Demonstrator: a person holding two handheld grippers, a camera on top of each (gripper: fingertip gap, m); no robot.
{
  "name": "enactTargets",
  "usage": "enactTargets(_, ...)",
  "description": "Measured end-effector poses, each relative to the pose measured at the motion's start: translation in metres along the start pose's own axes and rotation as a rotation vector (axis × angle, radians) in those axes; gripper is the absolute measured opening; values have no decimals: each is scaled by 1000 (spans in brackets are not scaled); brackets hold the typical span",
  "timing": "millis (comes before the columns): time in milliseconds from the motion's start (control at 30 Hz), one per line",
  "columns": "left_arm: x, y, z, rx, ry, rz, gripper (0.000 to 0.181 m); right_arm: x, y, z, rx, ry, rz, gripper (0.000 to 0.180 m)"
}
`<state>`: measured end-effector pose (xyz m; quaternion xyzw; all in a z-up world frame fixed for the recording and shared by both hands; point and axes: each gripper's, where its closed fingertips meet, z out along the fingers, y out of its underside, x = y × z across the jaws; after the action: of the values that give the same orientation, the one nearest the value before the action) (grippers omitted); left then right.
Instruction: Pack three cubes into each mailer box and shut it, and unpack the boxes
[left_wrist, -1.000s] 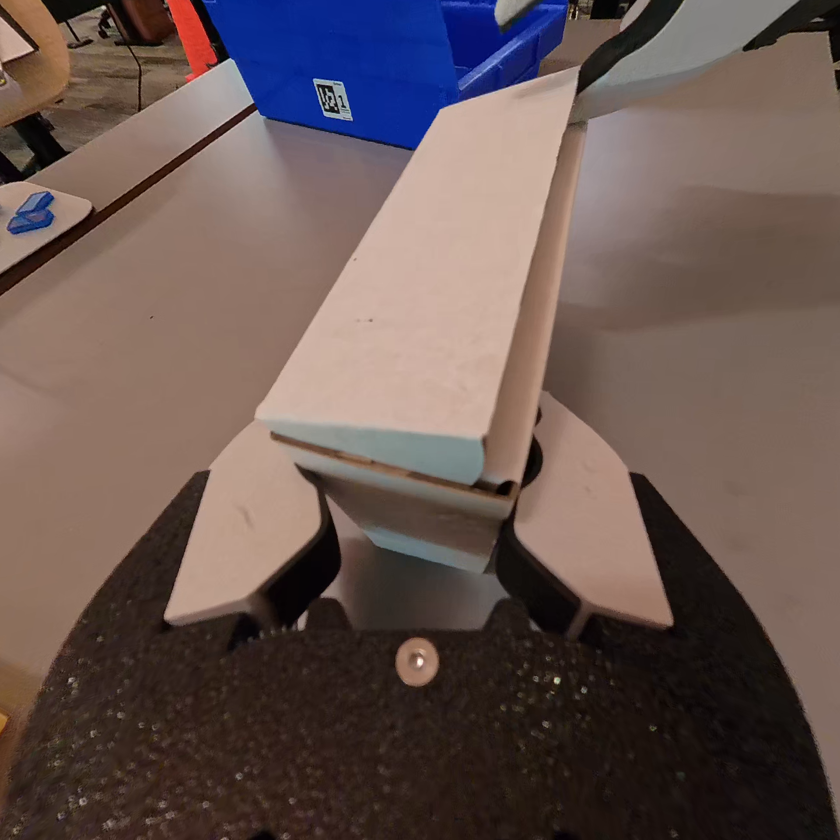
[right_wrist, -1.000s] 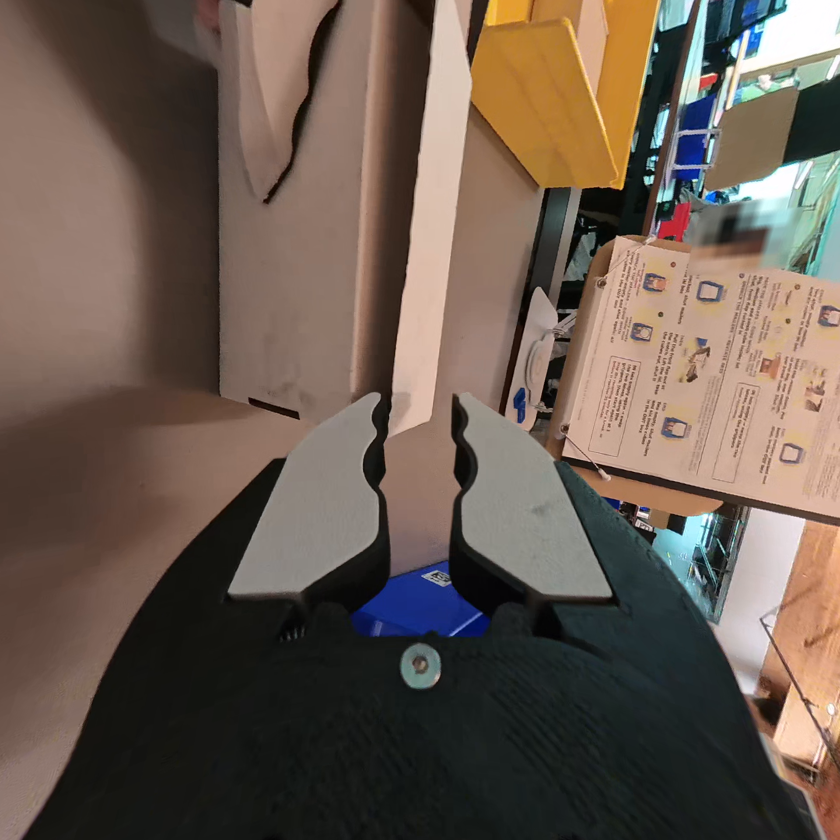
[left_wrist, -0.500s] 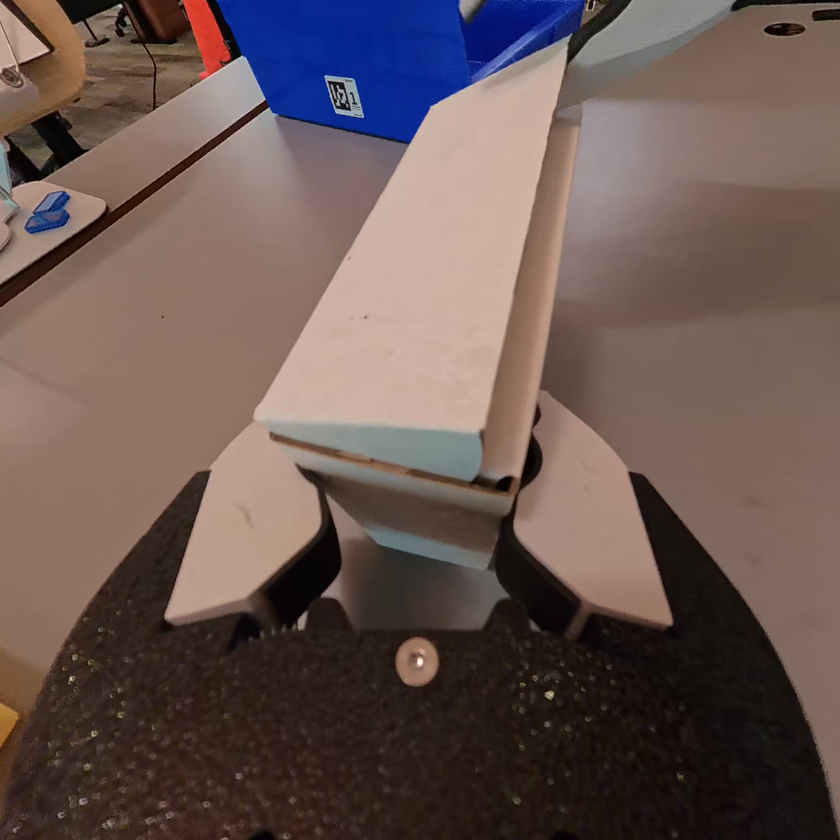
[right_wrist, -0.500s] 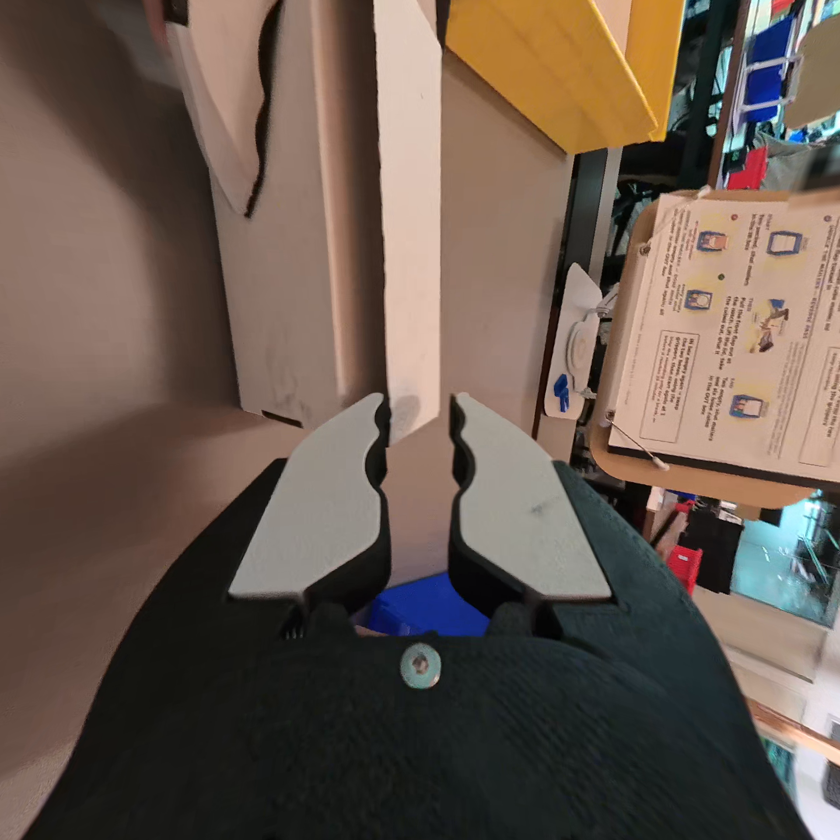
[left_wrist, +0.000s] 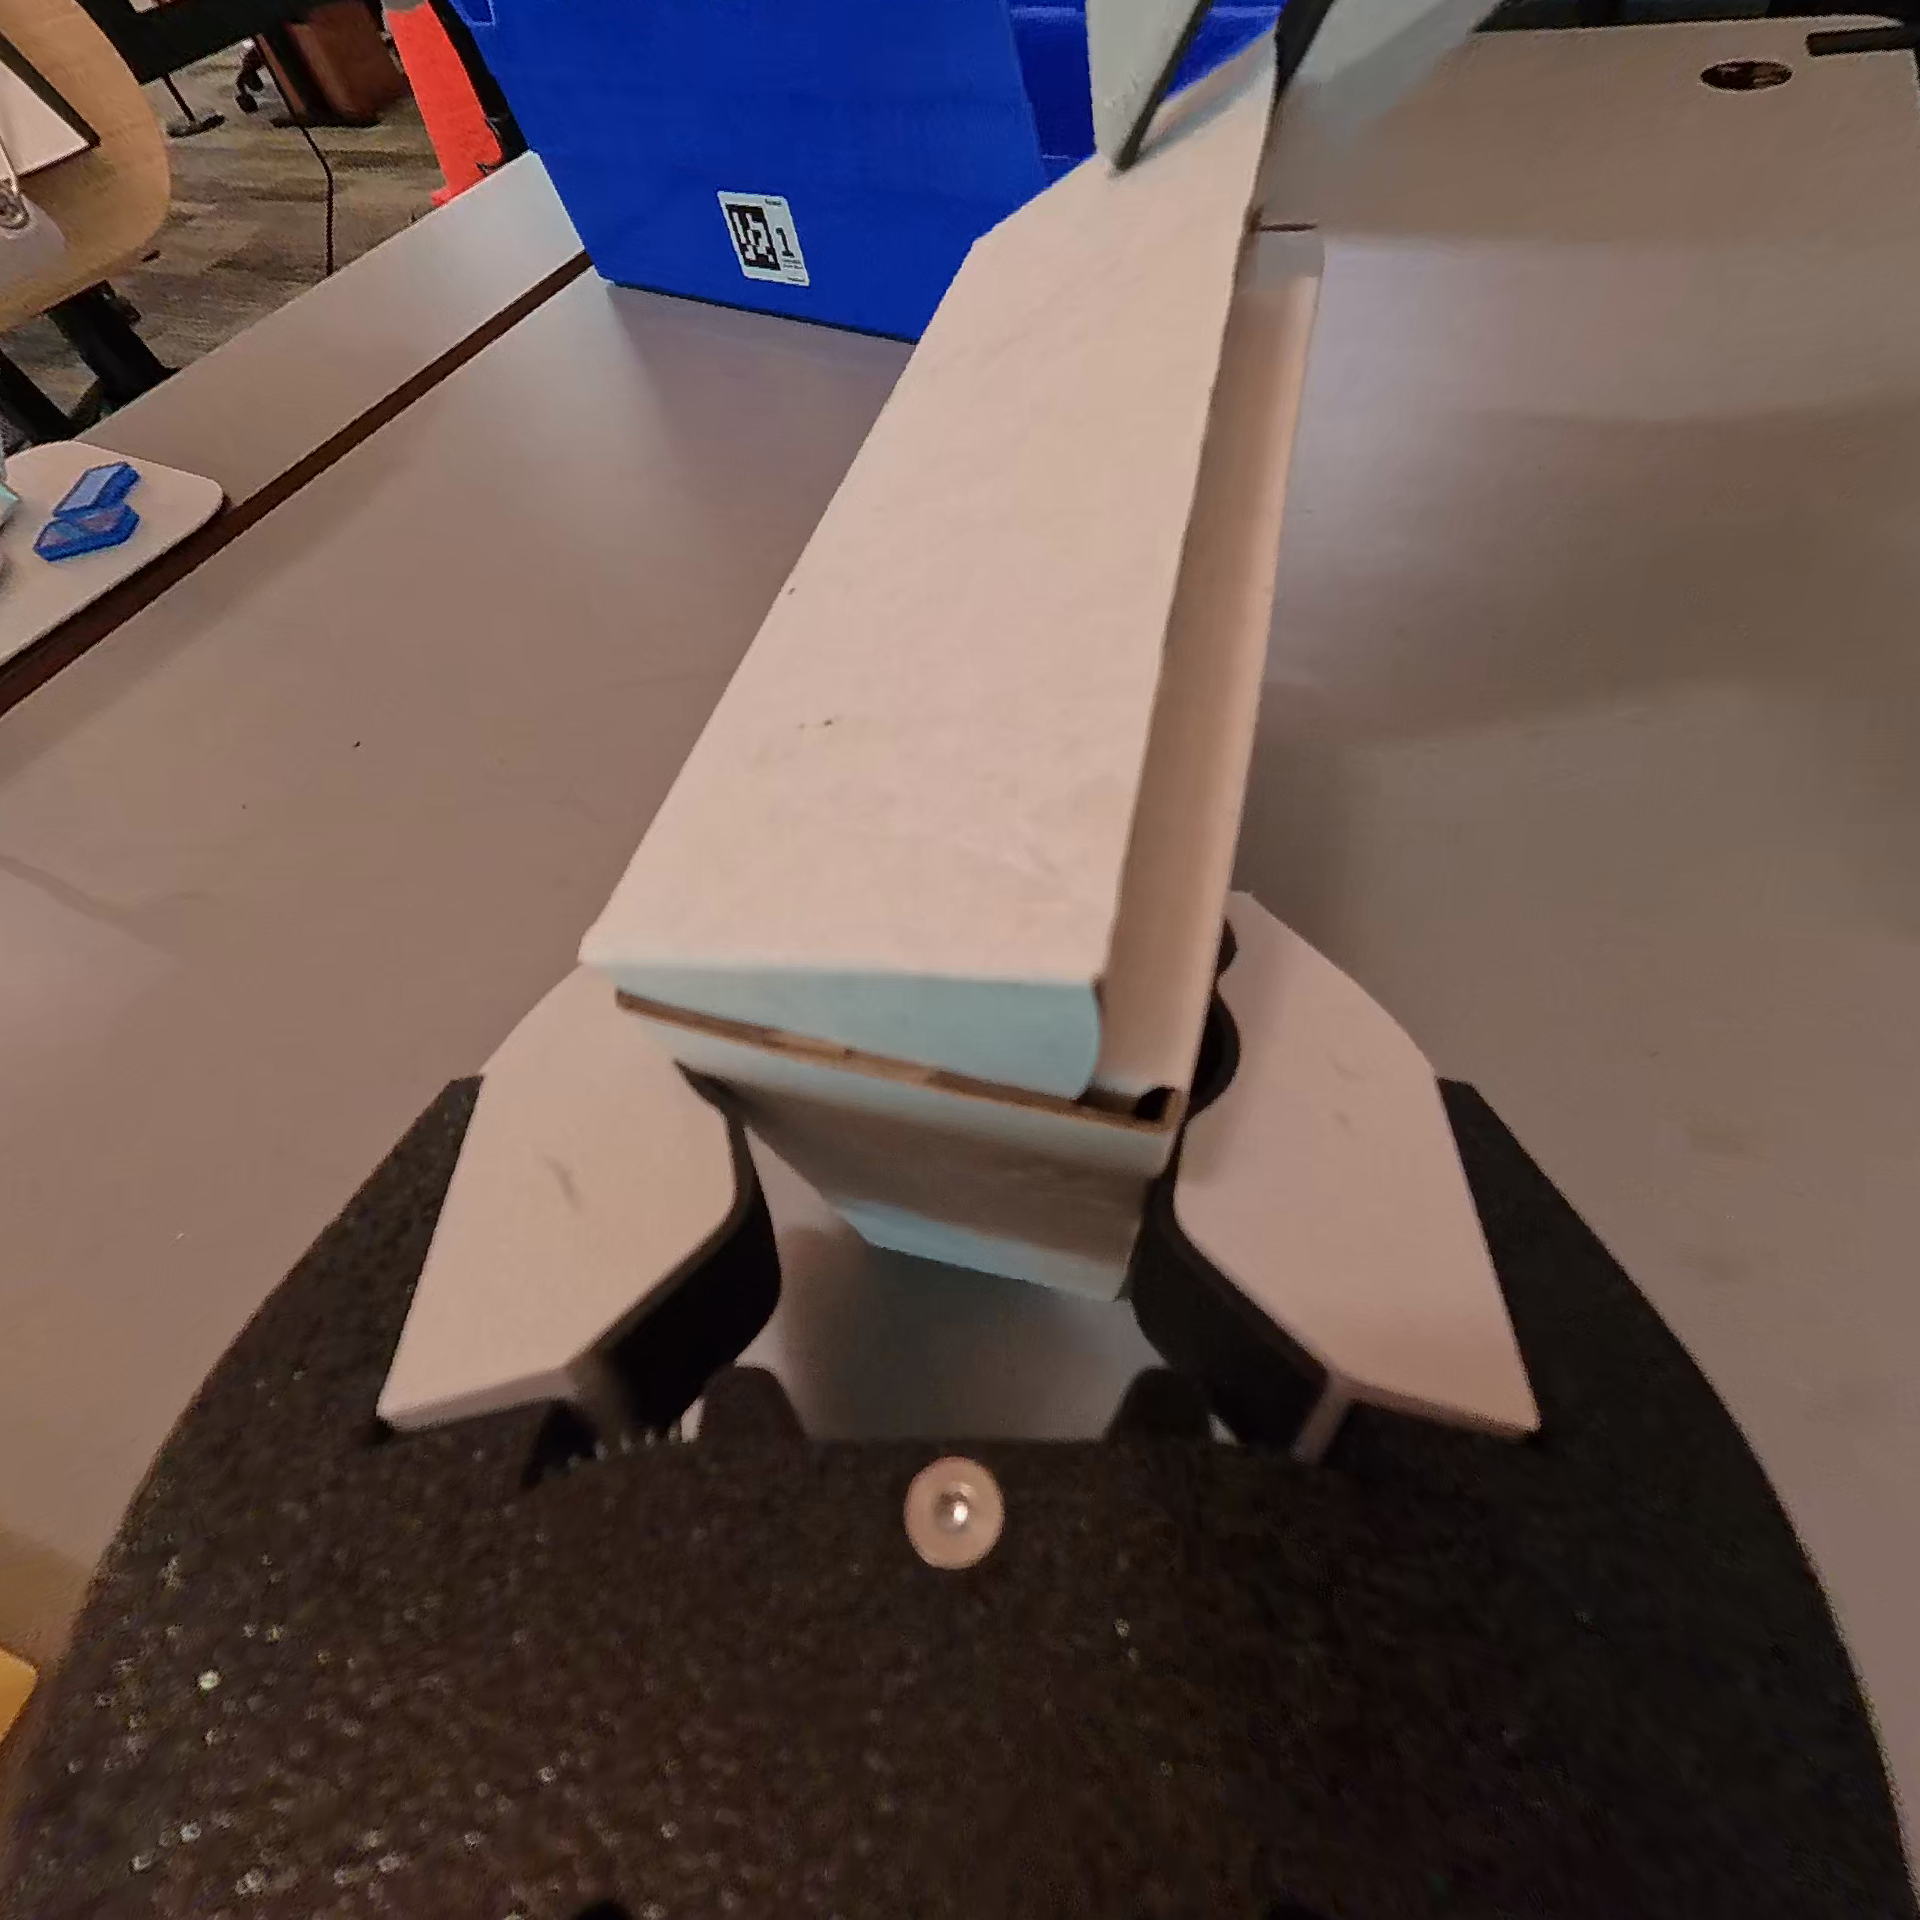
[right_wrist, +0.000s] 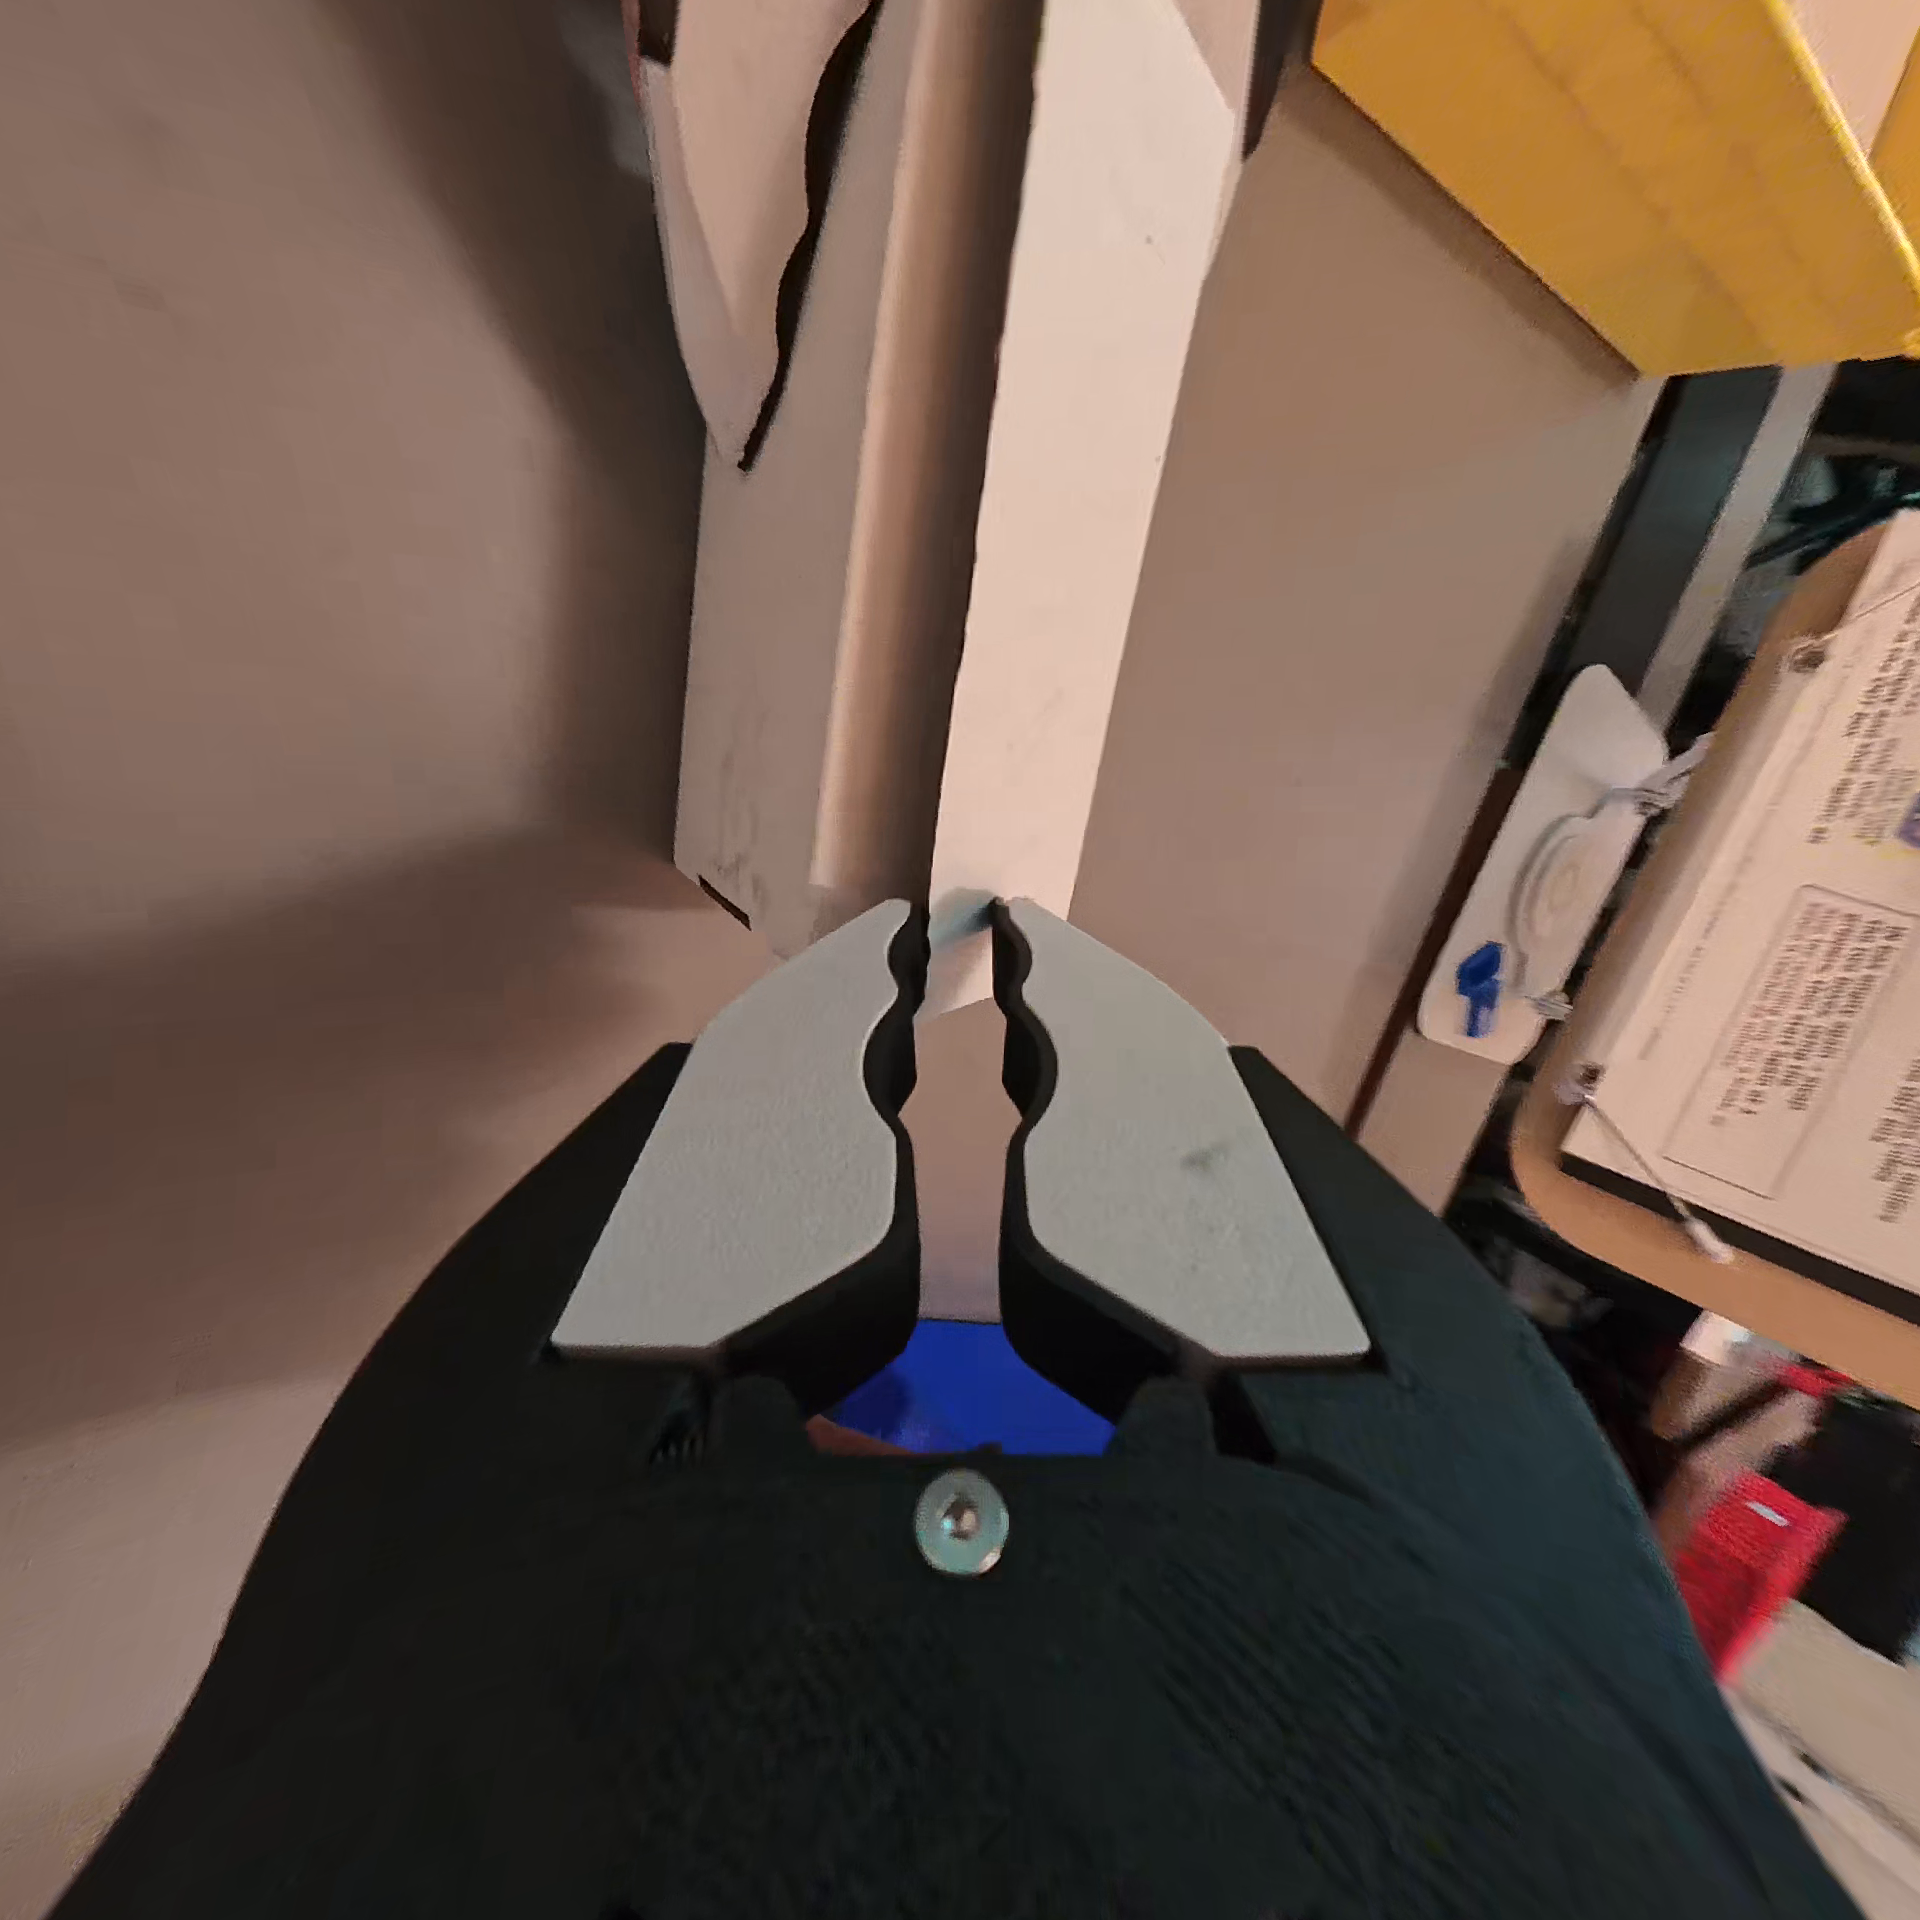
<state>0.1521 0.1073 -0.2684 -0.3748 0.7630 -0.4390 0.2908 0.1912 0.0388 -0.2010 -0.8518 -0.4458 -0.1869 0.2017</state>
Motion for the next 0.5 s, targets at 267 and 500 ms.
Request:
enactTargets(267, -4, 0, 0, 0, -10, -29, 86, 14, -3, -2, 138, -24, 171, 12)
enactTargets(500, 0, -1, 3, -1, 2, 10, 87, 17, -47, 5, 153, 270, -104, 37)
